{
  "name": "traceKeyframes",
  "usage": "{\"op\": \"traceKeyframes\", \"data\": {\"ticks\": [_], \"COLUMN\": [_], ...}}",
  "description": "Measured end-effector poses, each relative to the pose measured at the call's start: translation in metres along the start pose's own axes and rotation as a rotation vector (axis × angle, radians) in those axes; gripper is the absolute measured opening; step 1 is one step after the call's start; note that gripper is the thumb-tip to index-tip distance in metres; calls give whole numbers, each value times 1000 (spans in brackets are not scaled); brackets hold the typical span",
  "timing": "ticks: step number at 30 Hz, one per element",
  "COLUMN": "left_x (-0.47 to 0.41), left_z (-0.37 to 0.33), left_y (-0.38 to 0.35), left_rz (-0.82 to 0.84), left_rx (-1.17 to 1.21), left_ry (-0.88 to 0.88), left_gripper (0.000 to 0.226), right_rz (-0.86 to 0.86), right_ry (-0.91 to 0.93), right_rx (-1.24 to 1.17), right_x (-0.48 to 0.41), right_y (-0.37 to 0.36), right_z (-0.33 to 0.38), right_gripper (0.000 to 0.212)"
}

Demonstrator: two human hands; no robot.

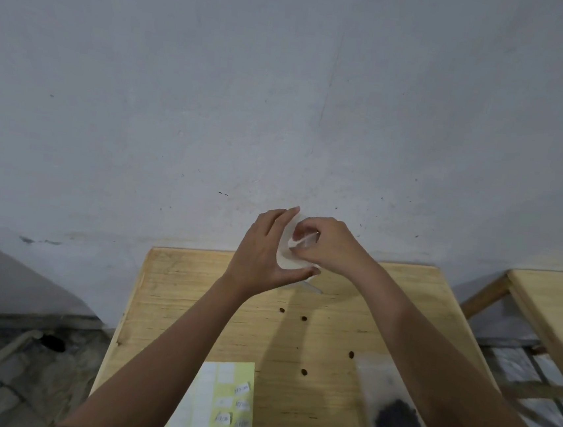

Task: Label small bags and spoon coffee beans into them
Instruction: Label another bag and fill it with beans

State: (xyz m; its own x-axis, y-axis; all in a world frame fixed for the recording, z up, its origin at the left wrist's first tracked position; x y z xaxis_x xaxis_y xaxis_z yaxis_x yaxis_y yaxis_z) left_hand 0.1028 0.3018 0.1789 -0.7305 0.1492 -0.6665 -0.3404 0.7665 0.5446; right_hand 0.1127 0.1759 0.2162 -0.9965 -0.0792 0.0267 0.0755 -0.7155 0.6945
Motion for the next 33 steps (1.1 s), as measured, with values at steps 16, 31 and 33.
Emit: {"op": "traceKeyframes", "data": {"ticks": [16, 31, 33], "left_x": [26, 68, 71], "left_z": [72, 118, 120], "left_y": [2, -55, -64], "left_rz": [212, 413, 419], "left_rx": [90, 95, 94], "left_ry": [314, 578, 594], "left_gripper": [97, 98, 99], "right_rz": [-276, -231, -287], "right_ry": [-199, -397, -371], "right_rx": [-483, -246, -276], "right_x": [-8, -34, -39], "right_y": [-39, -96, -91], "right_z": [-67, -175, -180], "right_gripper": [8, 10, 14]}}
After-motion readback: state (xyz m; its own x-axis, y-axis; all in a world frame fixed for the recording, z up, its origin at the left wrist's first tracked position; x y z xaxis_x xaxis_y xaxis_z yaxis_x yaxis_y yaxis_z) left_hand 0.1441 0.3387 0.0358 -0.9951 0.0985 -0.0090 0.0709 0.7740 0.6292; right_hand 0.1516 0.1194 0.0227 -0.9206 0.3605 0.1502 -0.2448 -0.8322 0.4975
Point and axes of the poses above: each hand's wrist, its own x-axis away from the middle knuckle, its own y-axis out of the back of the hand, z = x × y, the point moved 4 cm from there along -x, towards the middle knuckle, and after that the axes turned 10 degrees about -z, right-handed, at the moved point
